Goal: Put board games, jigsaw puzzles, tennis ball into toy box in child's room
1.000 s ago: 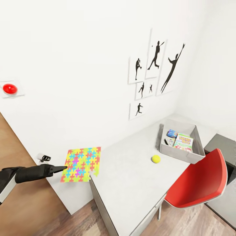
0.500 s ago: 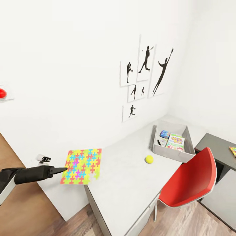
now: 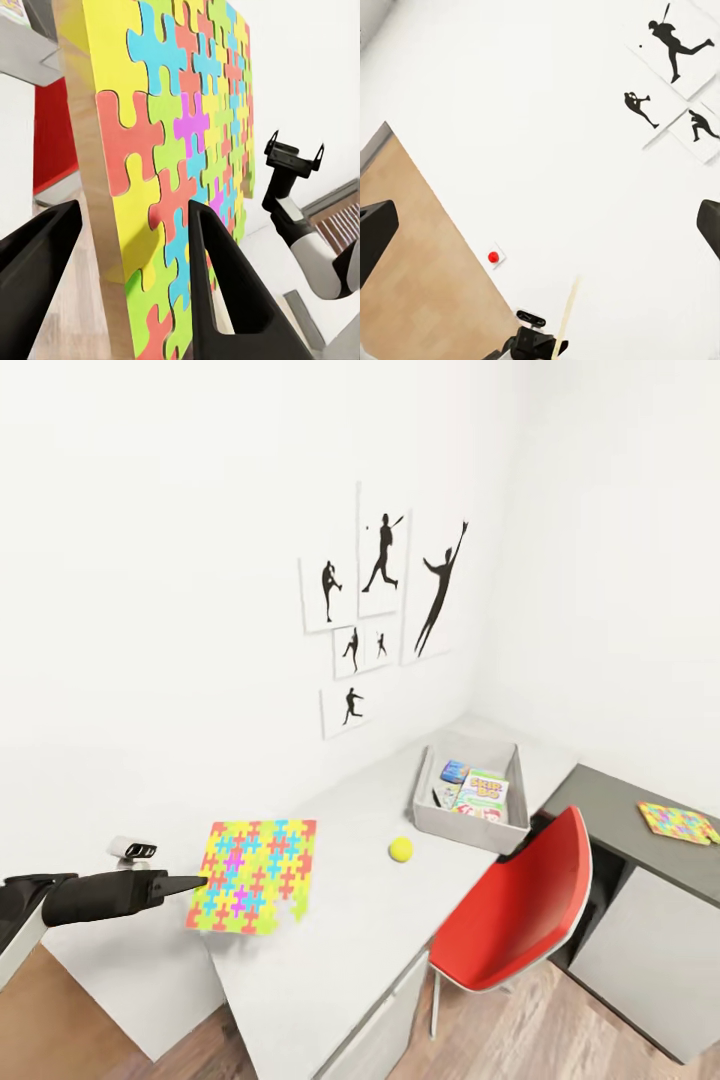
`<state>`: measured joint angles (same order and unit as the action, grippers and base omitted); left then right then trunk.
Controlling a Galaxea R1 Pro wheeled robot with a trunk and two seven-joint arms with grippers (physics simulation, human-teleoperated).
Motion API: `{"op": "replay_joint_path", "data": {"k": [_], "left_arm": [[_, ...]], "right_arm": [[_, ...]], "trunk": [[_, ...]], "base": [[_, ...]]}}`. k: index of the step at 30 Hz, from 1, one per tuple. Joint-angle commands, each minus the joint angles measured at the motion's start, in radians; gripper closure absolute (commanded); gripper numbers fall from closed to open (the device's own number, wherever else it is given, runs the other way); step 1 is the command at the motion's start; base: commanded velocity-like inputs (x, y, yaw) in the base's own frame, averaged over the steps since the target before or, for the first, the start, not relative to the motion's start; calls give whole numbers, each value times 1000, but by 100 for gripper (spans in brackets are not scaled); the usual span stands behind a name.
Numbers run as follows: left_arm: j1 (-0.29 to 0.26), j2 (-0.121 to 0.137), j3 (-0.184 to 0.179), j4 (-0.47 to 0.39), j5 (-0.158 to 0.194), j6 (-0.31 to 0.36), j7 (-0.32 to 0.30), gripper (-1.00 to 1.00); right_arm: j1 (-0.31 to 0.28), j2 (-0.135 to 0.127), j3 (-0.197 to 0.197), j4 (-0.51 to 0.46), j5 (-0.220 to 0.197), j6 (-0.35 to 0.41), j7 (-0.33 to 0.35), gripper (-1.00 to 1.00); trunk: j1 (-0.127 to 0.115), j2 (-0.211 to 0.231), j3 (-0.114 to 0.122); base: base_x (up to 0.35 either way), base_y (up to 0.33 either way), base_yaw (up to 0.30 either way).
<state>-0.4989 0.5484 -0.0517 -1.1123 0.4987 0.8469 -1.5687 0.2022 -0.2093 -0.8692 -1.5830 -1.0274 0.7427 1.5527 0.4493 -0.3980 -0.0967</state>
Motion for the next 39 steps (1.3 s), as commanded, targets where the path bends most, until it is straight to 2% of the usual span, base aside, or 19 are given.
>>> {"op": "replay_joint_path", "data": {"k": [1,17,26,31,39], "left_arm": [[-1,1,-4,0,4,11,-2,100],[0,1,-4,-3,3,9,-2,100],[1,1,-3,-4,3,3,-2,100],[10,1,-3,-17,3,3,-2,100],[26,1,-1,-45,3,3,-2,100]], "right_arm": [[0,0,0,0,-3,11,1,-100],[0,-4,-2,11,-3,10,1,-100],[0,-10,-2,24,-3,9,0,-100],[0,-10,-2,28,23,9,0,-100],[0,-10,-2,29,32,9,0,-100]], "trunk": [[1,-2,0],[1,-2,25],[1,-2,27],[1,-2,27],[1,-2,27]], "base": [[0,-309,-116],[11,-309,-113],[87,-287,-17],[15,-90,-1],[37,-183,0]]}}
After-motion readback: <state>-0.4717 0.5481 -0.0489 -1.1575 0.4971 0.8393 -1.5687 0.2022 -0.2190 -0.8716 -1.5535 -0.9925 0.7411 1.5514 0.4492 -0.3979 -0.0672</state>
